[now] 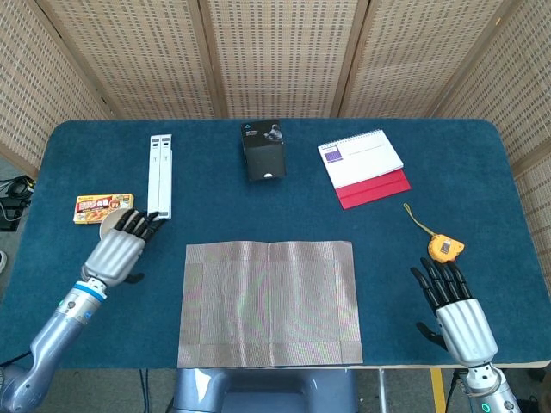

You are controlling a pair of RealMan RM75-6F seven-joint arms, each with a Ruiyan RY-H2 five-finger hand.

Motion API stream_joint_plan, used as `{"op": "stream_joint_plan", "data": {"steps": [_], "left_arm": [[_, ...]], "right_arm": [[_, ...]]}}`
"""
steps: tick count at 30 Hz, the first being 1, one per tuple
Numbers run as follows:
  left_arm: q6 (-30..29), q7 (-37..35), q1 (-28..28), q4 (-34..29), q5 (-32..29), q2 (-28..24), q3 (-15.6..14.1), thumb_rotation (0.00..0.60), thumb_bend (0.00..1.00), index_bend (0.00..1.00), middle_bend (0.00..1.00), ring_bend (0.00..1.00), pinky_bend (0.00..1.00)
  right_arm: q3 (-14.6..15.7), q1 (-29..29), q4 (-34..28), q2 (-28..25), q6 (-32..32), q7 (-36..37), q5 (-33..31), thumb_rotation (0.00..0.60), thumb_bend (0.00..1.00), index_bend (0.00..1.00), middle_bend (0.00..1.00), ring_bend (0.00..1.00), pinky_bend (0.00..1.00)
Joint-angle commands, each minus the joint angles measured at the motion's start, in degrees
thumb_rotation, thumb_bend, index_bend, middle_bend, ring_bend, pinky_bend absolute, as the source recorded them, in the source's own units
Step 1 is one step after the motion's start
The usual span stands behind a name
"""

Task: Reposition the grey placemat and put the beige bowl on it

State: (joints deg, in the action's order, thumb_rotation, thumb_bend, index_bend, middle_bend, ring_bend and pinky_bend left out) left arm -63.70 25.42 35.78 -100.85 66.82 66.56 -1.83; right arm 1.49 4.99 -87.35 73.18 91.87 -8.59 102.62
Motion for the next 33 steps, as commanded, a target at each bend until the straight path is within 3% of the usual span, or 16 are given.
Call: {"op": "stream_joint_plan", "data": {"steps": [1, 7, 13, 28, 33], "left_arm": [[1.3, -4.1, -2.3, 7.0, -5.7, 1.9, 2.0, 0.6, 0.0, 0.0, 0.0, 0.0, 0.0], [5.1, -7.4, -3.3, 14.9, -9.1, 4.6, 2.6, 0.6, 0.0, 0.07, 0.0, 0.0, 0.0], [8.8, -10.2, -2.7, 21.4, -6.1, 8.1, 2.5, 0.6, 0.0, 0.18, 0.0, 0.0, 0.0], [7.5, -5.7, -2.1, 33.3, -1.9, 18.0, 3.3, 0.6, 0.0, 0.41, 0.0, 0.0, 0.0], [7.5, -5.1, -2.3, 34.8, -2.0, 19.1, 4.0, 0.6, 0.19, 0.49, 0.0, 0.0, 0.0]], "right_arm": [[0.1, 0.1, 0.0, 0.1, -0.3, -0.1, -0.1, 0.6, 0.0, 0.04, 0.0, 0.0, 0.0], [0.2, 0.2, 0.0, 0.2, -0.7, -0.2, 0.0, 0.6, 0.0, 0.04, 0.0, 0.0, 0.0], [0.3, 0.2, 0.0, 0.4, -0.8, -0.4, 0.0, 0.6, 0.0, 0.04, 0.0, 0.0, 0.0], [0.1, 0.3, 0.1, 0.2, -1.0, 0.1, -0.4, 0.6, 0.0, 0.04, 0.0, 0.0, 0.0], [-0.1, 0.3, 0.1, 0.2, -0.9, 0.3, -0.5, 0.6, 0.0, 0.04, 0.0, 0.0, 0.0]]}}
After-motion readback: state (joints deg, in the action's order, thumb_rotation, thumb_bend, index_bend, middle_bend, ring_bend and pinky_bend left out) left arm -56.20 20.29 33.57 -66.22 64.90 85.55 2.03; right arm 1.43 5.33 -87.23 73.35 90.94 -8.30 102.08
